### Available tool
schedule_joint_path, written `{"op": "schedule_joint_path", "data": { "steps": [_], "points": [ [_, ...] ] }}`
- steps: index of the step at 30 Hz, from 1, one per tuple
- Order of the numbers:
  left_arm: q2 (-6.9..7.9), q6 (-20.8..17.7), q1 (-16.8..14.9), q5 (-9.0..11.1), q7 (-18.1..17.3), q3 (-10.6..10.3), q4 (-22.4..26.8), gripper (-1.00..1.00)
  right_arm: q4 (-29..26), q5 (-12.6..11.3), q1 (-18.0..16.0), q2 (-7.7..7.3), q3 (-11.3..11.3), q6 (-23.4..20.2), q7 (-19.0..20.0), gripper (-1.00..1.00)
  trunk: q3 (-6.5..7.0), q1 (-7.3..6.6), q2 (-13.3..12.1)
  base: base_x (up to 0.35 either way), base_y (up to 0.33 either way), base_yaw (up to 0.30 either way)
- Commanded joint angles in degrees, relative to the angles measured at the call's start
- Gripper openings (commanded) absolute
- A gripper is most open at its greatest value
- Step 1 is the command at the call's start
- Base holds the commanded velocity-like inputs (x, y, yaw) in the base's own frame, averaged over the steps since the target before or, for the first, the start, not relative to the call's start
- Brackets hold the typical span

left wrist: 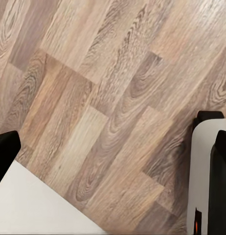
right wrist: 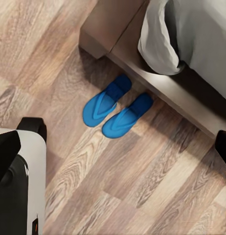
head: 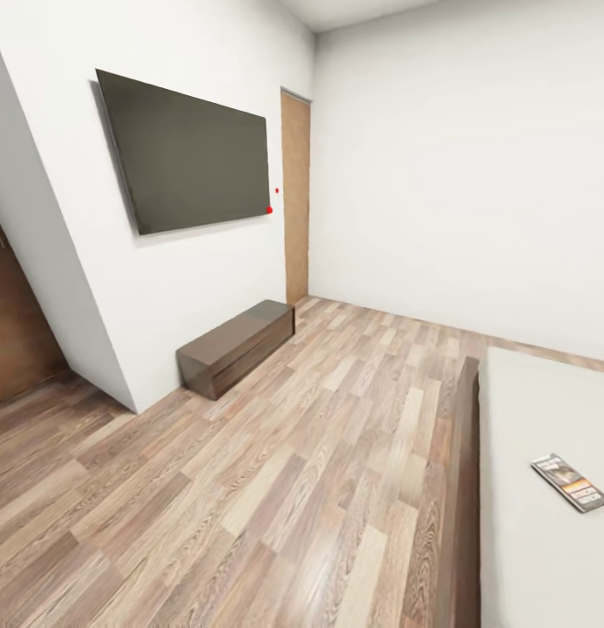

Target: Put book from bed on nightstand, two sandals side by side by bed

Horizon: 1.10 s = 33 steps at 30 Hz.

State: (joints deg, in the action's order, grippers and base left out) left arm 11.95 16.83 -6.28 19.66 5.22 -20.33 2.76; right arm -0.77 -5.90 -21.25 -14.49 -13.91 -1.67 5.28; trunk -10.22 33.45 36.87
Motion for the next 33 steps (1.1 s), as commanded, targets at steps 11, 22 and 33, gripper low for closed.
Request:
{"op": "schedule_joint_path", "data": {
  "steps": [11,22,33],
  "points": [
    [0.01,0.14,-0.05,0.29,0.23,-0.52,-0.04,1.0,-0.04,-0.56,-0.01,0.3,-0.44,-0.18,0.21,1.0,-0.22,0.01,0.07,0.003,0.0,0.27],
    [0.07,0.14,-0.05,0.29,0.23,-0.57,-0.04,1.0,-0.03,-0.52,0.04,0.39,-0.42,-0.18,0.25,1.0,-0.24,0.01,0.07,0.165,0.062,0.12],
    [0.08,0.14,-0.05,0.29,0.22,-0.58,-0.04,1.0,-0.1,-0.51,0.05,0.42,-0.42,-0.18,0.25,1.0,-0.24,0.01,0.07,0.278,0.131,0.019]
  ]
}}
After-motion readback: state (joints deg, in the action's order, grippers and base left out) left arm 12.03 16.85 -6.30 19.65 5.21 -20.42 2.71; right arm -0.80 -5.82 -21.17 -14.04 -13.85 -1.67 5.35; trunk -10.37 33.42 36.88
